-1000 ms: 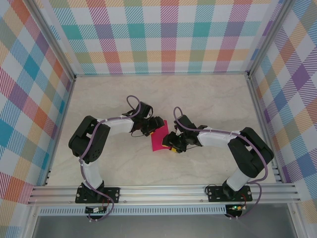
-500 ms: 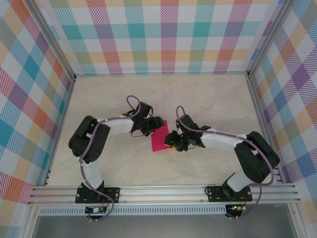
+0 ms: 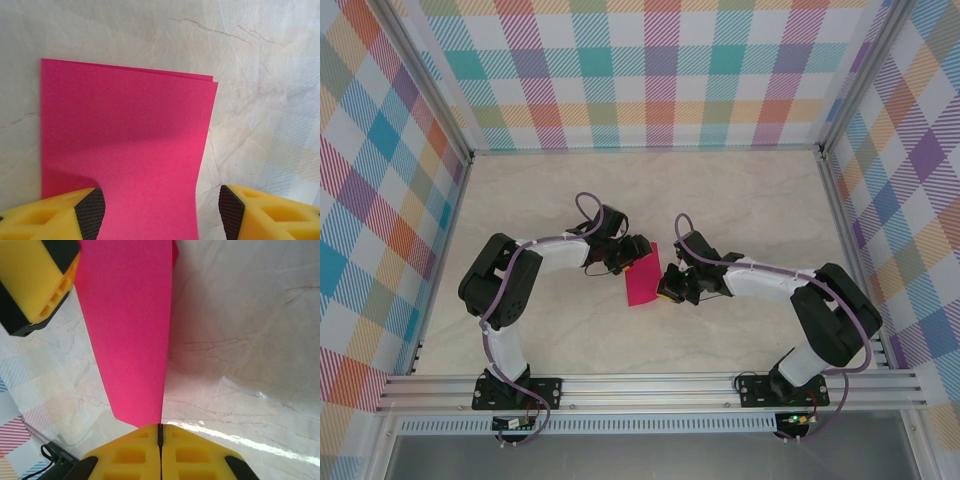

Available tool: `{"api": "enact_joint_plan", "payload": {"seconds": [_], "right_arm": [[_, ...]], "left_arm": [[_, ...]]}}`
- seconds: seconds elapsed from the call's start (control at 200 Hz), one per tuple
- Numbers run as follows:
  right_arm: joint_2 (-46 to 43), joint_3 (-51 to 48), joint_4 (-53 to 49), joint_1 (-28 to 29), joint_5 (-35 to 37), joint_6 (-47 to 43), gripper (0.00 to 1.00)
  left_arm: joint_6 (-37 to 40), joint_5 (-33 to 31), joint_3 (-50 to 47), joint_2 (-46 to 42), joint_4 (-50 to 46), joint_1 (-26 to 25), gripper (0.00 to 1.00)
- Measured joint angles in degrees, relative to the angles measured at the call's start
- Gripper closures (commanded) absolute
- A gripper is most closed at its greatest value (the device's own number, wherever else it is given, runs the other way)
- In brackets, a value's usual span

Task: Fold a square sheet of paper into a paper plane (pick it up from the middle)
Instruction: Third fold the triangle at the center of the table.

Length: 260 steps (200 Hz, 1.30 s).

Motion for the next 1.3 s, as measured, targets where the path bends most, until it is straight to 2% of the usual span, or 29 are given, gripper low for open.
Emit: {"api": "enact_joint_plan", "payload": {"seconds": [0.28, 0.485, 0.69, 1.3], "right_arm": [[6.4, 8.4, -5.6, 0.0, 0.3, -2.5, 0.92], [10.0, 13.7, -8.6, 0.0, 0.6, -4.3, 0.92], [13.2, 16.4, -10.4, 0.0, 0.6, -5.7, 0.92], [14.5, 16.5, -3.5, 0.0, -1.5, -8.7, 0.91]], "left_arm": [[1.1, 0.0, -1.5, -1.9, 0.2, 0.1, 0.32], [2.0, -4.3, -1.9, -4.5, -4.8, 0.1, 0.31], [2.6, -6.3, -2.4, -5.1, -5.9, 0.1, 0.32], [2.8, -6.0, -1.0, -3.1, -5.7, 0.3, 0.33]]}}
